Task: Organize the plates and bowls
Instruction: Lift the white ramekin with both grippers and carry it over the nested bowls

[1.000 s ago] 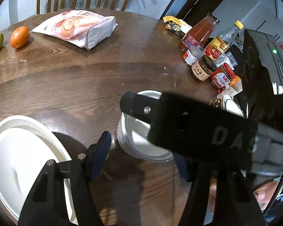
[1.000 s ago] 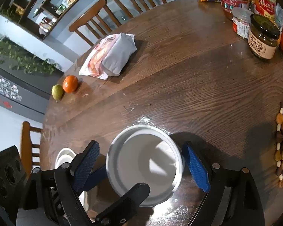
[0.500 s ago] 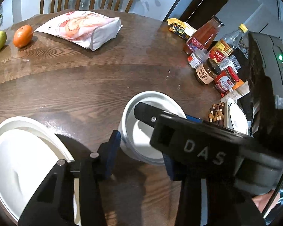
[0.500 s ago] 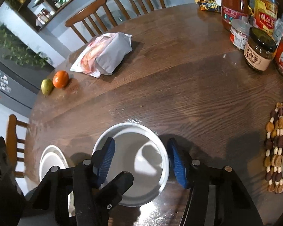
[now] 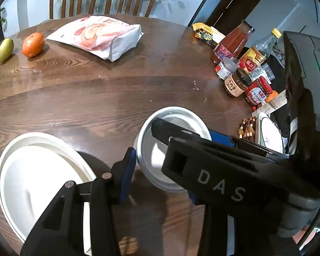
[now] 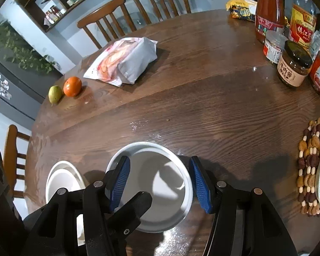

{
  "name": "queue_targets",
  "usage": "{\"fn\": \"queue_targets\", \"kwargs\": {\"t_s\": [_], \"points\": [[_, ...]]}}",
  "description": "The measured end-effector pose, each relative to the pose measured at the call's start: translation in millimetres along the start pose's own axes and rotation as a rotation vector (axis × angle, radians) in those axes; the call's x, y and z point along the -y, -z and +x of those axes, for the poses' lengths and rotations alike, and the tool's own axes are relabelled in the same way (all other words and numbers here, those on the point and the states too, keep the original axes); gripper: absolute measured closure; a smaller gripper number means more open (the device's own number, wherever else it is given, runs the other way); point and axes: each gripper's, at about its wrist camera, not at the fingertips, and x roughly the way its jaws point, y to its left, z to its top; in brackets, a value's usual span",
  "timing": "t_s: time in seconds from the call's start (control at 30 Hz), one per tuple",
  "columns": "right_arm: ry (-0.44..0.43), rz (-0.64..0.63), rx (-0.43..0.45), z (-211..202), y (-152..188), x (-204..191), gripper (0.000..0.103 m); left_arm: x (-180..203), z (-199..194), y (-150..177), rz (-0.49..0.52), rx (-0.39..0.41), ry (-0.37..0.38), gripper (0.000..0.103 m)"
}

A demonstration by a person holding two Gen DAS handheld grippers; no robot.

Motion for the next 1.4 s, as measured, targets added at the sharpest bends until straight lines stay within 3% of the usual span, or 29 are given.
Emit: {"fn": "queue_targets", "kwargs": {"t_s": [0.87,1.4], "points": [[-0.033,-0.103,0.202,-77.1,18.3,-48.0,0.042,9.5,-78.1,16.4,0.02,0.168,-0.004,0.06],[-0.108,-0.183,0.242,-90.5,38.4,-87.2,0.042,-10.6,-116.8,37.8,-0.009,0.259,-0.069,0.059]]}}
